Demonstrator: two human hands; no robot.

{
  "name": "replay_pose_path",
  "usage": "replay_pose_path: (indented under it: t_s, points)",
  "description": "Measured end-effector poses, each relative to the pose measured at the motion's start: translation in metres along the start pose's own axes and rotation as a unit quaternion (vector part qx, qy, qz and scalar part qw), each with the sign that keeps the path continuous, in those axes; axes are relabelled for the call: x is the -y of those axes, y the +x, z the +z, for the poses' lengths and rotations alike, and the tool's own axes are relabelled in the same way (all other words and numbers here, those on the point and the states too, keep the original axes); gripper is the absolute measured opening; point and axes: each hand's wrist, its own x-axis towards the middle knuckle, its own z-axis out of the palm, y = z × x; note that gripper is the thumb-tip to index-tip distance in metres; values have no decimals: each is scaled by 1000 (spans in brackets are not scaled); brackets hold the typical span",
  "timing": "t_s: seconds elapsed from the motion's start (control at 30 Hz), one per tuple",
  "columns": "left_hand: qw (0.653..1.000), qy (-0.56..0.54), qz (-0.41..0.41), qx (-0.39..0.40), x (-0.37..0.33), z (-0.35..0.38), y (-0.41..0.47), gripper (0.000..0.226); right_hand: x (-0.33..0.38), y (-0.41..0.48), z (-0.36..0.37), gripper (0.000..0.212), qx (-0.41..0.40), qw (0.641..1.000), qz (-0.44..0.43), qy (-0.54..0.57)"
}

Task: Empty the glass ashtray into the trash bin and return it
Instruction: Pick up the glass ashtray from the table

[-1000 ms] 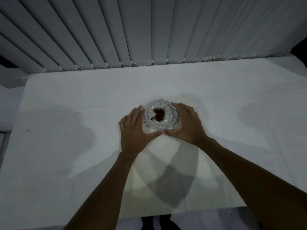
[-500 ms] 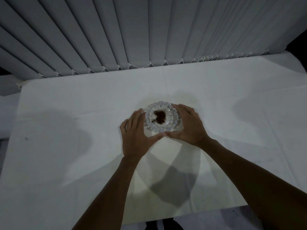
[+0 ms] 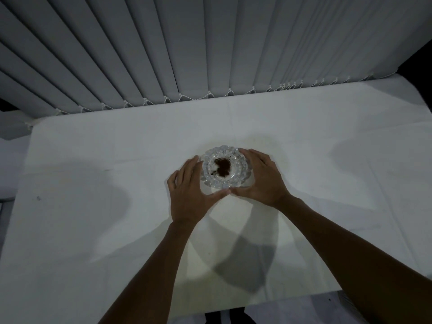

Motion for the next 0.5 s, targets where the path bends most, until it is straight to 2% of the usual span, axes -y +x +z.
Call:
replay_pose_path:
  t_s: [0.23,0.37,0.5]
  points:
    - [998,-44,-27,31,-3,-5,4,112,6,2,-2,114,-6,1000,-15,25]
    - [989,-118,-48,68,-8,-12,10,114,20,3,-9,100,-23,998,-42,51]
    - [983,-167,-41,68,-15,-23,20,116,26,7,-24,92,-11,995,-14,97]
